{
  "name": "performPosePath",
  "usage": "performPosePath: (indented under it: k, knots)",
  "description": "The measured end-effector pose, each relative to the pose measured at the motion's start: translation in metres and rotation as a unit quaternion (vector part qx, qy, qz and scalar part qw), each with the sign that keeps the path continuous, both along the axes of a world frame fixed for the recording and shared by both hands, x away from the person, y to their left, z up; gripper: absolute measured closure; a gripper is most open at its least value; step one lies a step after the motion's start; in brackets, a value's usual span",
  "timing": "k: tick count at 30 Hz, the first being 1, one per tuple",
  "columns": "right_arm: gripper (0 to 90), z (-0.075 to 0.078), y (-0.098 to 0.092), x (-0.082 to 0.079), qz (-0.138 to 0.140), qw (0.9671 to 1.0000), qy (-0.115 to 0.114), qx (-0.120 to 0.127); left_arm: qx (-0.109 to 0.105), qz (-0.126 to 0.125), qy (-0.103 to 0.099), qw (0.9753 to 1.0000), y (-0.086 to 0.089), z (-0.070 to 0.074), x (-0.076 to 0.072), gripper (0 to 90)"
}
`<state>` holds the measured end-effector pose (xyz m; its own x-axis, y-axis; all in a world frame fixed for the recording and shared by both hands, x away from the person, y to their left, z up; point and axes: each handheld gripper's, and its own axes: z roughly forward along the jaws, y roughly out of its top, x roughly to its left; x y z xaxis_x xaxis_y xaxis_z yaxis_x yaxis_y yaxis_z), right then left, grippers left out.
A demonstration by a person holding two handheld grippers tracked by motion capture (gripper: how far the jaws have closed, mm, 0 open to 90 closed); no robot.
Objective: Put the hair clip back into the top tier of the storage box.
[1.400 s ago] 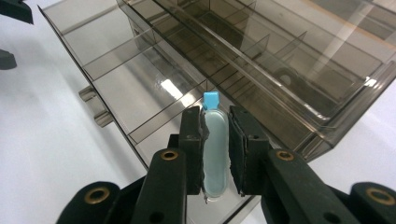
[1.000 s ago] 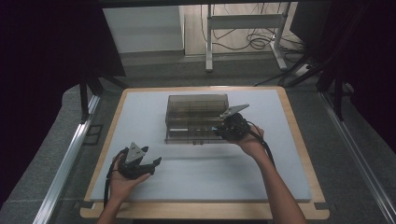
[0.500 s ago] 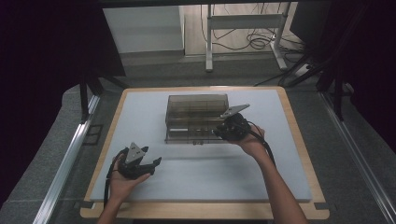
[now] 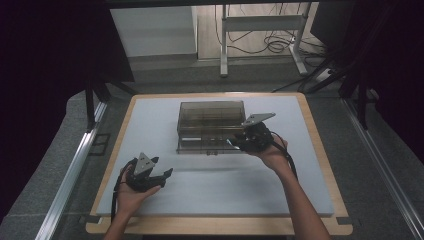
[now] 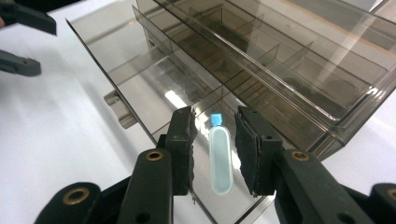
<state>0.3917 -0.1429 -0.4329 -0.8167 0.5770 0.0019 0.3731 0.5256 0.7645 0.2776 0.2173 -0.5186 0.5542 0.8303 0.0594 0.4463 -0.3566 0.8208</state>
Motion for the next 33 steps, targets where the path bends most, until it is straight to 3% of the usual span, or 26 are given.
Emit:
performPosePath:
  k: [13, 22, 33]
  knots:
    - [65.0, -0.003, -0.007, -0.021, 0.004, 0.9997, -0.014, 0.018, 0.0, 0.0, 0.002, 1.0, -0.001, -0.001, 0.0, 32.4]
    - [73.1, -0.003, -0.012, -0.035, 0.015, 0.9992, -0.023, 0.03, 0.003, -0.001, 0.002, 1.0, -0.001, -0.001, 0.001, 32.4]
    - [78.7, -0.018, -0.01, -0.044, 0.021, 0.9989, -0.017, 0.037, 0.003, 0.0, 0.002, 1.0, -0.001, -0.001, 0.001, 32.4]
